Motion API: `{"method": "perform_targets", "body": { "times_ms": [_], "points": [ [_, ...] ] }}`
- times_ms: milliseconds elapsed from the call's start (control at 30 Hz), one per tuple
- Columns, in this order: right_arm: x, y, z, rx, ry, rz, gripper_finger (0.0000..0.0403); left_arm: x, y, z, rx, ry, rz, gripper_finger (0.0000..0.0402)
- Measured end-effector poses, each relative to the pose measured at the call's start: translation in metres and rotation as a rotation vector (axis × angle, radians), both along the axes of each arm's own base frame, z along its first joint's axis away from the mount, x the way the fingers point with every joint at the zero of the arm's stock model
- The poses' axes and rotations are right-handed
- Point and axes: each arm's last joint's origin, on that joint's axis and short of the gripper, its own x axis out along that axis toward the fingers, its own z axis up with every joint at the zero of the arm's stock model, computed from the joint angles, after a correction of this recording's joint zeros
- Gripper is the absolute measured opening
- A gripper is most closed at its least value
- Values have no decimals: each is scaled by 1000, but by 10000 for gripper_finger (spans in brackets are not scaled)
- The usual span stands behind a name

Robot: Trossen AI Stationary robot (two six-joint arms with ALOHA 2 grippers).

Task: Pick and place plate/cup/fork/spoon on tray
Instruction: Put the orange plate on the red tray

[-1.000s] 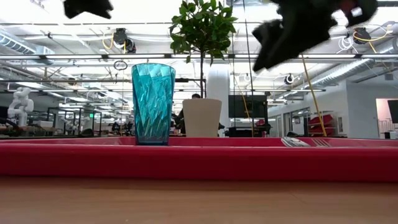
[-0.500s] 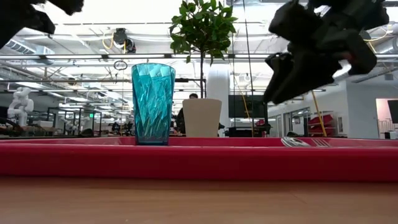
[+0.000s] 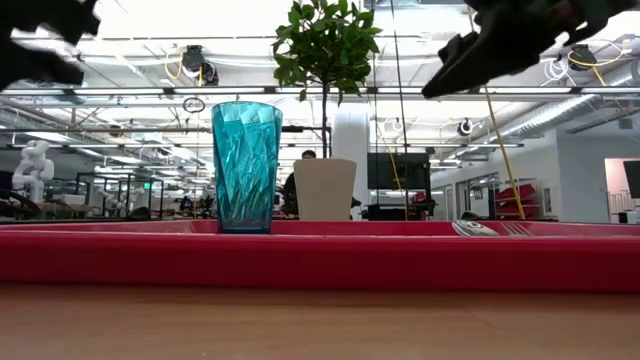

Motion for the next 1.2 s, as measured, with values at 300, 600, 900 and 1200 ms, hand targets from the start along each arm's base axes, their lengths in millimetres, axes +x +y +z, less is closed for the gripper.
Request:
{"method": "perform_targets", "body": {
  "times_ms": [300, 600, 900, 1200],
  "points": [
    [-7, 5, 9, 7, -44, 35, 134, -14, 11, -37, 38, 50, -25, 120],
    [-6, 5, 10, -5, -48, 37, 134, -16, 23, -51, 53, 55, -38, 120],
    [-6, 5, 9, -21, -45, 45, 134, -13, 32, -59, -12, 82, 50, 91],
    [-7, 5, 9, -29, -45, 45, 134, -11, 36, -58, -92, 133, 75, 8]
  ]
}}
